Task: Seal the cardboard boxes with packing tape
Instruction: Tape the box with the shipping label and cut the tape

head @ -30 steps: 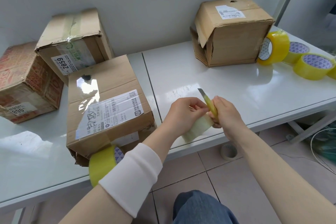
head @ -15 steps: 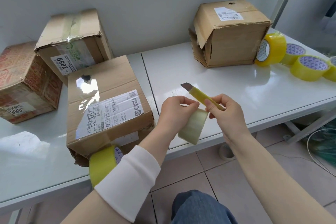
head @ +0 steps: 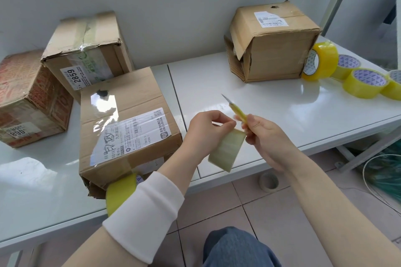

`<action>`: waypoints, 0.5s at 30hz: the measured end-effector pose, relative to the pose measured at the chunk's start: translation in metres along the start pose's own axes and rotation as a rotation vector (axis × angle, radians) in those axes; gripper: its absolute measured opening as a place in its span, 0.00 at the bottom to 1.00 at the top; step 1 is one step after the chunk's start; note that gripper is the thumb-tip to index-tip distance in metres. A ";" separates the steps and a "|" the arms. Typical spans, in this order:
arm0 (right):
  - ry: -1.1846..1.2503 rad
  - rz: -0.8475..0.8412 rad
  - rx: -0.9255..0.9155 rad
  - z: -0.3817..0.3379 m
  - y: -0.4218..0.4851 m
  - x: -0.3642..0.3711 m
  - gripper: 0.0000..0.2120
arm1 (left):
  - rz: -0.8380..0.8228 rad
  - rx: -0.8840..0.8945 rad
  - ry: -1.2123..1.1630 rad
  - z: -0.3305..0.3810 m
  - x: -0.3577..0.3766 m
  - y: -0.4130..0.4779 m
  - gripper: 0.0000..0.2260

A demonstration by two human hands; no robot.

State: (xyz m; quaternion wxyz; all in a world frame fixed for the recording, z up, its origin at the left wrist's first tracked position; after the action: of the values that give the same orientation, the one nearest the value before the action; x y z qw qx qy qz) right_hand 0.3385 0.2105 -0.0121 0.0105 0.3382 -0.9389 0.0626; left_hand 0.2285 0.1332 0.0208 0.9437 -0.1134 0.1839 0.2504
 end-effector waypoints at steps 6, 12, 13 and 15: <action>0.148 0.258 0.041 0.009 0.007 -0.002 0.10 | -0.007 0.058 0.068 0.009 0.011 0.003 0.04; 0.088 0.613 0.095 0.007 0.017 -0.066 0.14 | 0.096 0.306 0.356 0.011 0.005 0.014 0.04; 0.055 0.587 0.079 0.006 0.017 -0.066 0.13 | 0.089 0.325 0.407 0.008 0.006 0.020 0.03; 0.006 0.540 0.052 0.004 0.015 -0.058 0.11 | 0.025 0.291 0.513 -0.004 0.017 0.033 0.05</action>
State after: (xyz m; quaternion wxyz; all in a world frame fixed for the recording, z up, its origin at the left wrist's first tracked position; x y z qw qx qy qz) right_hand 0.3739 0.2586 -0.0215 -0.0122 0.0753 -0.9932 0.0882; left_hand 0.2243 0.1674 0.0059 0.8695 -0.0344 0.4519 0.1965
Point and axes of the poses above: each hand's wrist, its own y-axis towards the middle knuckle, its own x-axis out of the palm, z = x × y, the point moved 6 cm from there along y, towards the middle knuckle
